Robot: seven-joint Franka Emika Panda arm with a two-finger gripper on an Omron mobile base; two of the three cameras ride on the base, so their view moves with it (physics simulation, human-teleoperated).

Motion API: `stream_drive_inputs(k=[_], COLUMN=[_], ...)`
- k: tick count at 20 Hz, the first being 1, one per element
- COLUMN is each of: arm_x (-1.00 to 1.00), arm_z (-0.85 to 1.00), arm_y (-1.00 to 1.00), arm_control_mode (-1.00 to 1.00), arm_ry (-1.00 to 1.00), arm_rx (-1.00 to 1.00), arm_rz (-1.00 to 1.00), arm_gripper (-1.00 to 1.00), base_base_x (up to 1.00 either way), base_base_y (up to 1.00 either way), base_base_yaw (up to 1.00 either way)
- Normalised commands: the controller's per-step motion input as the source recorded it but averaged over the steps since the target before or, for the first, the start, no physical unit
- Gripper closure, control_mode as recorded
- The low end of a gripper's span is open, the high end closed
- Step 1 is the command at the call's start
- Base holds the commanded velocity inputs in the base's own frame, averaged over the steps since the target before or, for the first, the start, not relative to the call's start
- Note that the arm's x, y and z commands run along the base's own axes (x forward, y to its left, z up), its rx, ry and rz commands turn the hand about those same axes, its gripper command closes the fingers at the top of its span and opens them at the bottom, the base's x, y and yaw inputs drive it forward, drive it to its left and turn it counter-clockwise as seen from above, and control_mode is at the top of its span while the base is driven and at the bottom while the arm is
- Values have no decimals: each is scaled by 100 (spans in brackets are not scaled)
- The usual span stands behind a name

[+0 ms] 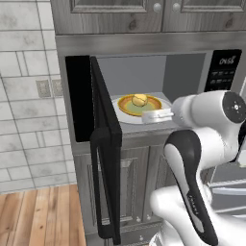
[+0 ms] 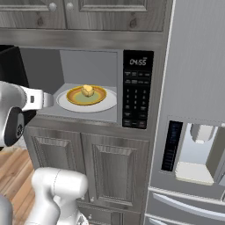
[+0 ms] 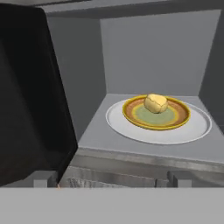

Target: Retrieve the reheated potato from the microwave, then place the potato, cheese, and condiment on the cutting board.

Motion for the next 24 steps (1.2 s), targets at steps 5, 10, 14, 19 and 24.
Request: stream_drive_inputs(k=[5,10,14,19,24], arm_x=[38,45,42,37,50], arm_z=[0,0,-1,-17,-36], arm_y=[-40,-52,-55,-34,1], arm_control_mode=[-100,-100,-100,-100,-100], arm_ry=[8,17,22,5,-1], arm_rx=[-7,0,4,7,3], arm_rz=[-30,-4,6,20,13], arm_gripper=[-100,-100,-100,-100,-100], base_base_x=[0,0,0,0,0], base_base_y=[0,0,0,0,0], base_base_yaw=[0,0,0,0,0])
